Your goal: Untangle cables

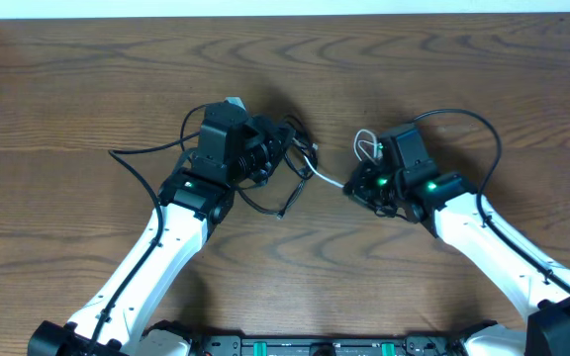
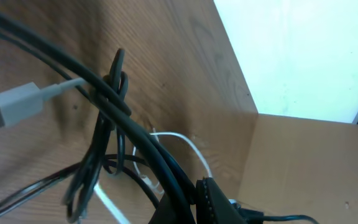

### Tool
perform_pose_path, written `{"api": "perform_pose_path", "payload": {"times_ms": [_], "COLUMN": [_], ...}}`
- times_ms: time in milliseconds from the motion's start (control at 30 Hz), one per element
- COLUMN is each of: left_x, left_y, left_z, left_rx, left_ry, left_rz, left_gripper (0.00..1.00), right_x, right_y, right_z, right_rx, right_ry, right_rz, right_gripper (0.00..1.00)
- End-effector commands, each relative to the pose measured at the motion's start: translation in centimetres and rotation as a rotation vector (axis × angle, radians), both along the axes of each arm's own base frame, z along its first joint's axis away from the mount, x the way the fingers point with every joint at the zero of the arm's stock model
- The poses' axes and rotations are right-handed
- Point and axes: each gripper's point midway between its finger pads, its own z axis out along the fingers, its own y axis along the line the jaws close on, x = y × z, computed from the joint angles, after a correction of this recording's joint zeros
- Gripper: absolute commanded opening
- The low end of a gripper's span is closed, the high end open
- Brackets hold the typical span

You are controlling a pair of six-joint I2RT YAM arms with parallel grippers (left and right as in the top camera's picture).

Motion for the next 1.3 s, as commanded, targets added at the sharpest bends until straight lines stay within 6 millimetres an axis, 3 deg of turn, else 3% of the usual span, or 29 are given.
{"api": "perform_pose_path", "payload": {"times_ms": [0, 133, 367, 633, 700, 767, 867, 967, 1133, 1200, 1267], "left_x": [-0.2, 0.1, 1.2, 1.5, 1.0, 0.5, -0.2, -1.2, -2.6, -2.9, -3.0], "left_y": [-0.2, 0.4, 2.5, 3.3, 2.5, 1.7, 0.6, -1.4, -3.5, -3.9, -4.1], "left_z": [0.6, 0.6, 0.6, 0.6, 0.8, 1.0, 1.4, 2.4, 2.4, 2.4, 2.4], "left_rx": [0.01, 0.022, 0.03, 0.103, 0.137, 0.184, 0.218, 0.233, 0.291, 0.275, 0.248], "left_ry": [-0.029, -0.038, -0.043, -0.108, -0.161, -0.236, -0.316, -0.431, -0.527, -0.514, -0.485], "left_rz": [-0.031, -0.017, 0.035, -0.013, -0.11, -0.216, -0.325, -0.458, -0.578, -0.579, -0.564], "left_gripper": [0.08, 0.08, 0.08, 0.08, 0.08, 0.08, 0.08, 0.08, 0.08, 0.08, 0.08], "right_x": [3.1, 3.5, 2.4, 2.2, 2.8, 3.4, 3.8, 2.9, 1.5, 1.6, 1.6], "right_y": [-7.0, -16.0, -28.0, -36.5, -36.1, -33.5, -27.8, -22.1, -14.9, -13.7, -13.5], "right_z": [0.4, 0.9, 1.0, 2.5, 2.6, 2.6, 3.0, 3.3, 3.2, 2.9, 1.9], "right_rx": [-0.223, -0.402, -0.498, -0.521, -0.448, -0.322, -0.131, 0.013, 0.082, 0.062, 0.012], "right_ry": [-0.076, -0.023, 0.029, -0.057, -0.094, -0.12, -0.155, -0.125, -0.066, -0.051, 0.004], "right_rz": [-0.182, -0.413, -0.636, -0.803, -0.741, -0.615, -0.377, -0.203, 0.001, 0.016, -0.041], "right_gripper": [0.01, 0.01, 0.01, 0.01, 0.01, 0.04, 0.43, 0.7, 0.9, 0.93, 0.88]}}
